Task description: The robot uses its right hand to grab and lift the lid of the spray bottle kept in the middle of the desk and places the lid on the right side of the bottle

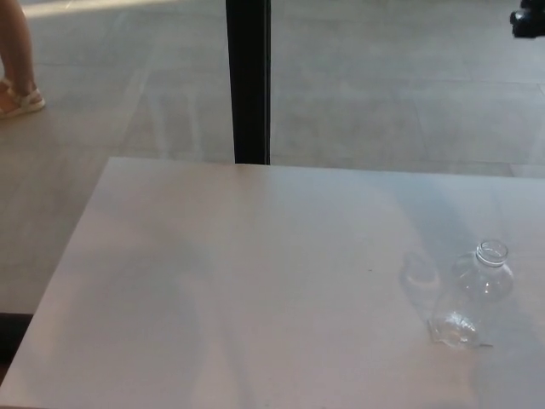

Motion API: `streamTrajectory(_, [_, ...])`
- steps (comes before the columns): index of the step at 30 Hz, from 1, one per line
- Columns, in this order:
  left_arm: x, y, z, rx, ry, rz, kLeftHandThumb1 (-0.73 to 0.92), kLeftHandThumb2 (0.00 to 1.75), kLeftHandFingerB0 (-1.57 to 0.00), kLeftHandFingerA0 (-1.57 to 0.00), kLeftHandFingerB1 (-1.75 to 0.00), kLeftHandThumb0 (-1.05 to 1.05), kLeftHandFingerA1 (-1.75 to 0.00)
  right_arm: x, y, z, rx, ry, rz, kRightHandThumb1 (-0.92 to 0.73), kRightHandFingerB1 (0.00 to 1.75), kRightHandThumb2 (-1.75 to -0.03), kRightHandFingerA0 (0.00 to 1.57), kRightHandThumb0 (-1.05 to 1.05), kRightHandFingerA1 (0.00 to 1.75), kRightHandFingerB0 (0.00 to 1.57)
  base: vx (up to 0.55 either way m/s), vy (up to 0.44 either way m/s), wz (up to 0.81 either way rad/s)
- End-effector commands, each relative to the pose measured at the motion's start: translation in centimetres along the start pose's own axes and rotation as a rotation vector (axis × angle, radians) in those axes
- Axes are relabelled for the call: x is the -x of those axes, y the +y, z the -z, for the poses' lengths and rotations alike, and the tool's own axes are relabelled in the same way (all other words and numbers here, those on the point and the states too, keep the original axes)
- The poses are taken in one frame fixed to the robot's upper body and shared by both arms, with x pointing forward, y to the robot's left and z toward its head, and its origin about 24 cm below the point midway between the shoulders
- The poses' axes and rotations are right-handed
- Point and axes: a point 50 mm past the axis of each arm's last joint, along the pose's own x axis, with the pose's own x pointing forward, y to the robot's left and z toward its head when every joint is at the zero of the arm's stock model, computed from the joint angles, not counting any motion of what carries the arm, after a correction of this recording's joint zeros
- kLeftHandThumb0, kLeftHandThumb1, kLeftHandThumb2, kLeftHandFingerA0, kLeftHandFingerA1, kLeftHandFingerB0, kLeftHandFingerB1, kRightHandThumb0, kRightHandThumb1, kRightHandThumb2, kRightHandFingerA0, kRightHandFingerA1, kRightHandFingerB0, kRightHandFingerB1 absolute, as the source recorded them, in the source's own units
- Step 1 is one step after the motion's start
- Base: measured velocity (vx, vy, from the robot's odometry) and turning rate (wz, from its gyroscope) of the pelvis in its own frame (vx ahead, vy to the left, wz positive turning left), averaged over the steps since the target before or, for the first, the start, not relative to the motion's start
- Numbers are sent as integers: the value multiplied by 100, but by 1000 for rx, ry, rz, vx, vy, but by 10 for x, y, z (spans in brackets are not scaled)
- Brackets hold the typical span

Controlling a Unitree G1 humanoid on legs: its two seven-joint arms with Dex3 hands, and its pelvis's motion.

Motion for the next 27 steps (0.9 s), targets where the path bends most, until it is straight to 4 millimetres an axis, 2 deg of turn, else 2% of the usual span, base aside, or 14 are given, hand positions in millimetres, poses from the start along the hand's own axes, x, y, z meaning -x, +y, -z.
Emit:
streamTrajectory(1, [2, 7, -4, 3, -24, -13, 92, 68, -37, -52, -39, -91, -48, 10, -18, 19, -143, 76, 76, -53, 96, -104, 89, -8, 148, 94, 0, 0, 0])
streamTrajectory(2, [2, 7, -4, 3, -21, -18, 71, 113, -28, -47, -49, -87, -59, 14, -16, 24, -147, 88, 81, -55, 96, -104, 89, -8, 152, 94, 0, 0, 0])
streamTrajectory(3, [2, 7, -4, 8, -20, -19, 92, 67, -38, -53, -39, -90, -49, 21, -11, 33, -163, 109, 88, -55, 91, -104, 91, -10, 145, 95, 0, 0, 0])
streamTrajectory(4, [2, 7, -4, 11, -22, -15, 76, 114, -33, -49, -51, -92, -60, 34, 2, 51, -182, 150, 91, -52, 92, -106, 93, -10, 145, 96, 0, 0, 0])
streamTrajectory(8, [2, 6, -4, 6, -27, -15, 74, 113, -34, -49, -52, -90, -60, 62, 30, 78, -144, 270, 27, -58, 89, -94, 94, -13, 137, 95, 0, 0, 2])
streamTrajectory(9, [2, 6, -4, 12, -26, -14, 91, 67, -39, -56, -39, -92, -52, 89, 61, 96, -160, 366, -63, -59, 82, -93, 87, -14, 152, 95, 0, 0, 0])
streamTrajectory(18, [1, 4, -4, 6, -29, -12, 92, 67, -39, -56, -39, -90, -52, 148, 135, 119, -161, 519, -202, -63, 83, -88, 90, -22, 159, 95, 0, 0, 0])
streamTrajectory(19, [2, 4, -2, 2, -29, -4, 92, 67, -38, -54, -39, -91, -52, 162, 150, 122, -162, 551, -229, -63, 86, -89, 92, -21, 160, 96, 0, 0, 0])
streamTrajectory(21, [2, 4, -1, 7, -21, -12, 91, 67, -39, -55, -39, -91, -51, 169, 157, 124, -161, 560, -233, -63, 87, -88, 92, -21, 160, 97, 0, 0, 0])
streamTrajectory(22, [2, 4, -1, 2, -21, -10, 76, 114, -33, -50, -51, -93, -60, 176, 164, 125, -166, 583, -248, -63, 90, -90, 92, -23, 161, 96, 0, 0, 0])
streamTrajectory(24, [2, 5, -2, -18, -23, -13, 72, 114, -30, -50, -50, -86, -61, 184, 175, 126, -163, 622, -271, -65, 89, -90, 93, -24, 160, 94, 0, 0, 0])
streamTrajectory(25, [2, 5, -2, -15, -22, -14, 92, 68, -39, -56, -39, -90, -51, 185, 176, 126, -161, 621, -272, -64, 87, -91, 94, -24, 158, 95, 0, 0, 0])
streamTrajectory(26, [2, 5, -2, -12, -21, -15, 92, 68, -39, -56, -39, -90, -51, 186, 177, 126, -158, 619, -275, -64, 87, -91, 94, -24, 158, 95, 0, 0, 0])
streamTrajectory(27, [2, 5, -2, -9, -25, -13, 70, 112, -34, -52, -52, -87, -62, 187, 181, 125, -155, 625, -285, -63, 80, -89, 94, -24, 155, 94, 0, 0, 0])
